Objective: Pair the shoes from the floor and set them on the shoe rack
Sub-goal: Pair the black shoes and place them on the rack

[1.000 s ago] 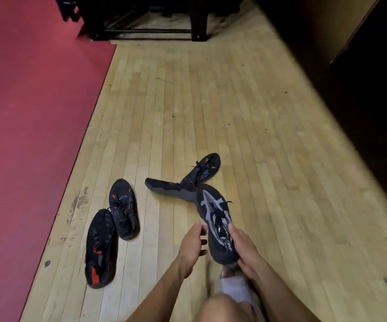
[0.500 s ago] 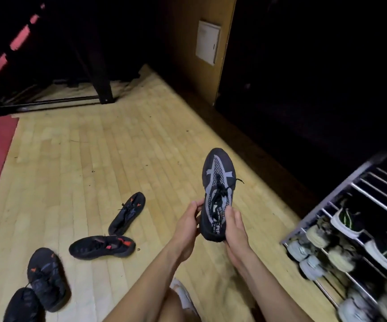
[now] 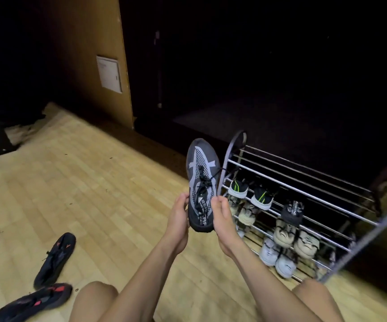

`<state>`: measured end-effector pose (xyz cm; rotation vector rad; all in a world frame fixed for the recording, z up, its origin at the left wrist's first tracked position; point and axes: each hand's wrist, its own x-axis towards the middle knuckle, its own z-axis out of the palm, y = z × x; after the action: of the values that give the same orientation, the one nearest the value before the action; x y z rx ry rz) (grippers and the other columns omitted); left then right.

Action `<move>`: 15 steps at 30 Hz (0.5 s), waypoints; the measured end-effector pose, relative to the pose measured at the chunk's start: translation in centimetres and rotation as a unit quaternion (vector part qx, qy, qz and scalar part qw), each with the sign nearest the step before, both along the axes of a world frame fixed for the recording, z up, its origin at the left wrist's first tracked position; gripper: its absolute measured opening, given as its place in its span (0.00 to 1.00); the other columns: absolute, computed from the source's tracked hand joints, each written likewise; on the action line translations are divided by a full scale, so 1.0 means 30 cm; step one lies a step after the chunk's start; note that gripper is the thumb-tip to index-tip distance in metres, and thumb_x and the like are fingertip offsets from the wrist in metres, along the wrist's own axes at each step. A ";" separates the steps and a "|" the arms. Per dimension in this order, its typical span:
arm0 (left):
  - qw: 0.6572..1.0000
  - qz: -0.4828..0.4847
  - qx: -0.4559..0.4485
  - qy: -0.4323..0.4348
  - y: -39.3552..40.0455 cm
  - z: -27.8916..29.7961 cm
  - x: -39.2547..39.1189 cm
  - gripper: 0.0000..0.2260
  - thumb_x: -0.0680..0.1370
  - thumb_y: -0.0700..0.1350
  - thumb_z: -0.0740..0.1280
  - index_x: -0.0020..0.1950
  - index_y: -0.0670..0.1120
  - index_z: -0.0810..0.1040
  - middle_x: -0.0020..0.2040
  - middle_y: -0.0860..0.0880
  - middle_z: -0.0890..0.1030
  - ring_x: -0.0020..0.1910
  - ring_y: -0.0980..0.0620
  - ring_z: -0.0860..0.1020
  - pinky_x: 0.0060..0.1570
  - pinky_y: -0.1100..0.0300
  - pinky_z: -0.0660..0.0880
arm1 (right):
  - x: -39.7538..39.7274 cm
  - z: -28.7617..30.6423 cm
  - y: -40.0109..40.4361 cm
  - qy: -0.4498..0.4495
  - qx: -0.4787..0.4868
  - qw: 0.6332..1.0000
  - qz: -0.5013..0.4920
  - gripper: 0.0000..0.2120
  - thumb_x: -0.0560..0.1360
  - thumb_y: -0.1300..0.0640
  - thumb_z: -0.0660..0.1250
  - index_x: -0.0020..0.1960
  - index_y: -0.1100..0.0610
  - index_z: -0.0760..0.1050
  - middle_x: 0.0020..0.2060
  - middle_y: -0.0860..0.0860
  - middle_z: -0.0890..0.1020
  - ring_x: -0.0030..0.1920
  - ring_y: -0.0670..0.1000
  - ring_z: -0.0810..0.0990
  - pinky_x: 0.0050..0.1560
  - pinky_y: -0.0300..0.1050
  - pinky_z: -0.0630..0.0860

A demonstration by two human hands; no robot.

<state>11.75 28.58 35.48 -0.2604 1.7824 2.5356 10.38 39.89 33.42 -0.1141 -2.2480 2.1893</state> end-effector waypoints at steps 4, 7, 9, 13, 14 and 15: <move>0.998 -0.044 0.016 0.028 0.191 0.049 0.039 0.16 0.84 0.49 0.53 0.60 0.48 0.80 0.54 0.49 0.85 0.53 0.54 0.83 0.51 0.58 0.75 | 0.046 0.033 0.164 0.011 0.014 0.999 -0.047 0.10 0.82 0.43 0.57 0.54 0.49 0.71 0.53 0.50 0.80 0.55 0.50 0.79 0.59 0.49 0.75; 0.997 -0.064 0.014 0.038 0.315 0.065 0.057 0.16 0.85 0.49 0.53 0.60 0.47 0.80 0.55 0.49 0.85 0.55 0.53 0.82 0.52 0.57 0.76 | 0.080 0.062 0.280 0.019 0.010 0.997 -0.076 0.10 0.83 0.46 0.56 0.55 0.51 0.71 0.51 0.49 0.80 0.51 0.47 0.77 0.53 0.42 0.73; 0.996 -0.074 0.006 0.042 0.385 0.061 0.064 0.16 0.84 0.48 0.54 0.62 0.47 0.79 0.56 0.47 0.84 0.57 0.50 0.82 0.57 0.53 0.76 | 0.110 0.066 0.351 0.019 0.007 0.995 -0.095 0.11 0.83 0.47 0.56 0.57 0.53 0.71 0.50 0.47 0.79 0.49 0.44 0.77 0.48 0.36 0.72; 0.996 -0.081 -0.016 0.037 0.511 0.033 0.081 0.17 0.82 0.52 0.57 0.65 0.47 0.76 0.61 0.46 0.82 0.62 0.49 0.79 0.65 0.48 0.73 | 0.166 0.044 0.475 0.020 0.019 0.993 -0.117 0.11 0.83 0.47 0.56 0.57 0.53 0.71 0.50 0.48 0.79 0.48 0.43 0.76 0.42 0.28 0.70; 0.996 -0.084 -0.020 0.031 0.533 0.012 0.078 0.20 0.79 0.55 0.59 0.67 0.48 0.75 0.63 0.47 0.80 0.63 0.49 0.78 0.66 0.46 0.72 | 0.178 0.041 0.497 0.018 0.018 0.993 -0.119 0.11 0.83 0.47 0.56 0.57 0.53 0.71 0.49 0.48 0.79 0.46 0.40 0.76 0.42 0.27 0.70; 0.995 -0.092 -0.021 0.023 0.559 -0.012 0.075 0.23 0.77 0.57 0.61 0.69 0.49 0.73 0.65 0.47 0.79 0.65 0.49 0.77 0.68 0.45 0.70 | 0.192 0.034 0.526 0.016 0.015 0.992 -0.123 0.11 0.83 0.47 0.56 0.57 0.53 0.71 0.48 0.47 0.78 0.44 0.38 0.75 0.42 0.28 0.70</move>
<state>13.99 45.36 35.11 -0.0361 1.7858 2.3981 16.13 55.66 34.44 -0.3351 -2.1186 2.0169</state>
